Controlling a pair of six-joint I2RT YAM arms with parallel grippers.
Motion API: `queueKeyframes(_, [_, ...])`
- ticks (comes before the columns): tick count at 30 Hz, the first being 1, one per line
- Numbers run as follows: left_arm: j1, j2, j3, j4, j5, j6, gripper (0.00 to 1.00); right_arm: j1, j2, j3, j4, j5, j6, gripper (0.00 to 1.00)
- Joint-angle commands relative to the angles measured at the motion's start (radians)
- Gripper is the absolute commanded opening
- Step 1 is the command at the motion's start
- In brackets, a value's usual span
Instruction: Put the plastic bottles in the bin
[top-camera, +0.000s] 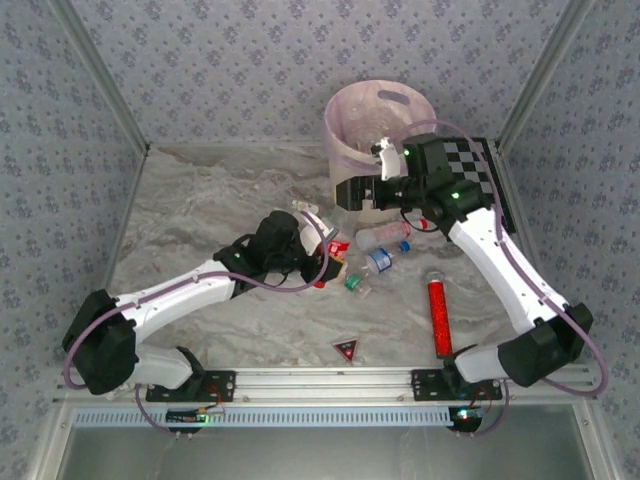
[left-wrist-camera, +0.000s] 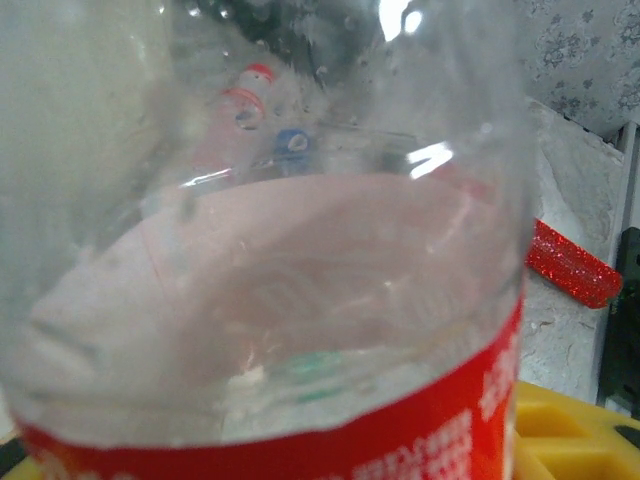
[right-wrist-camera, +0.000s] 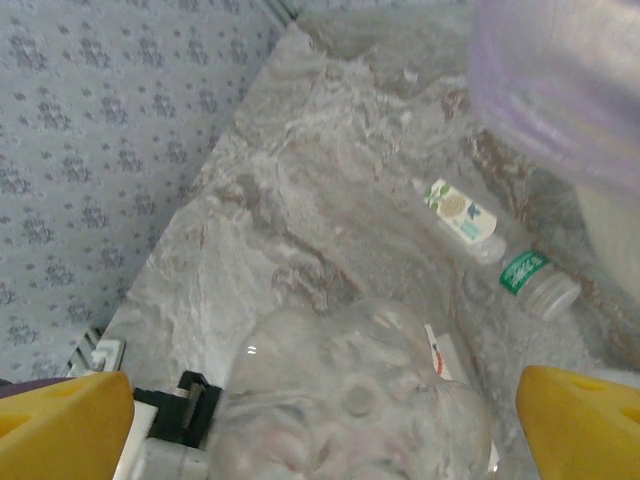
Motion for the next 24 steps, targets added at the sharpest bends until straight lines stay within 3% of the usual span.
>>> queueKeyframes(1, [-0.004, -0.011, 0.017, 0.018, -0.005, 0.055, 0.49, 0.005, 0.013, 0.020, -0.044, -0.033, 0.003, 0.95])
queueKeyframes(9, [-0.003, -0.005, 0.027, 0.011, -0.025, 0.039, 0.51, -0.015, -0.016, 0.019, -0.050, -0.018, 0.000, 0.60])
queueKeyframes(15, [-0.004, -0.053, 0.064, -0.027, -0.059, 0.004, 0.92, -0.042, -0.031, 0.151, -0.086, 0.006, -0.040, 0.50])
queueKeyframes(17, [-0.004, -0.085, 0.059, -0.046, -0.073, -0.009, 0.99, -0.055, -0.042, 0.218, -0.086, 0.037, -0.045, 0.48])
queueKeyframes(21, [-0.004, -0.153, 0.022, -0.082, -0.157, -0.024, 0.99, -0.092, -0.043, 0.380, -0.085, 0.165, -0.103, 0.46])
queueKeyframes(24, [0.000, -0.182, -0.023, -0.077, -0.225, -0.052, 0.99, -0.114, -0.025, 0.482, -0.068, 0.298, -0.178, 0.37])
